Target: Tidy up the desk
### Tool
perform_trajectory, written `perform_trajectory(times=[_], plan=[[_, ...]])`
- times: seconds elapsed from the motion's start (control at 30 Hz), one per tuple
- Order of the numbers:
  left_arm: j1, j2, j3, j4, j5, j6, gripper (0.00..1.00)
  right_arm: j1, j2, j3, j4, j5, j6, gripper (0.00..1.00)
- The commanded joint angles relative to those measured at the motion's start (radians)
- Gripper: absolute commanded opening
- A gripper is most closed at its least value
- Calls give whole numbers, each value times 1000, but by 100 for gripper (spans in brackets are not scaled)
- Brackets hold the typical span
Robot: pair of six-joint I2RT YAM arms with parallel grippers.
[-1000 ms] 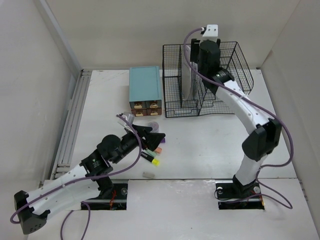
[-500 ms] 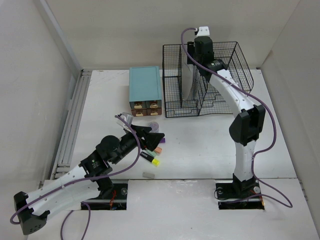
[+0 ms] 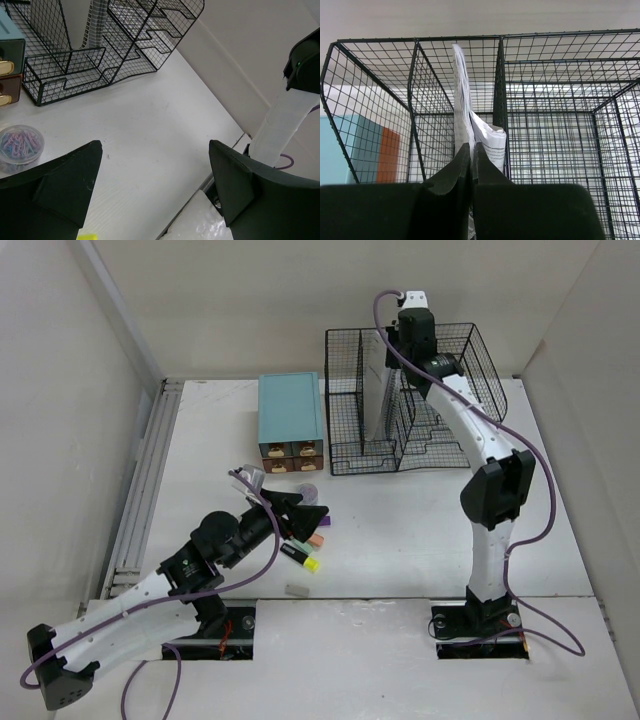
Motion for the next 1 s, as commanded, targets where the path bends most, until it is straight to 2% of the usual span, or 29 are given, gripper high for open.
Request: perform_trajectory(times=[0.0,0.07,0.1,0.13,0.23,0.33,0.67,0.8,0.83,0.9,0.93,0.97], plan=[[-6,-18,-1,31,-7,4,86,-2,-3,2,-19,-51,32,0],[-6,-18,-1,31,-7,4,86,-2,-63,-65,39,-65,32,0],[-6,-18,-1,22,-7,4,86,-2,-88,-108,123,-65,32,0],[-6,-27,-1,22,-7,-5,86,-2,-141,-210,176,-65,32,0],[-6,-27,-1,22,-7,-5,86,7,-209,-373,349,-35,32,0],[-6,-27,-1,22,-7,-5,86,7,-258,-446,460,-15,41,0],[-6,-27,-10,22,-7,-14,86,67,-335,-612,653,94,9,0],[-6,-27,-10,22,-7,-14,86,104,-358,-658,653,114,-27,0],[-6,-27,-10,22,-7,-14,86,113,-368,-676,653,114,-52,4],[-6,-27,-10,22,-7,-14,86,138,-385,-698,653,114,-84,29],[-6,-27,-10,22,-7,-14,86,138,-385,-716,653,114,-101,45],[-6,-27,-10,22,-7,-14,86,152,-413,-716,653,114,-115,55]])
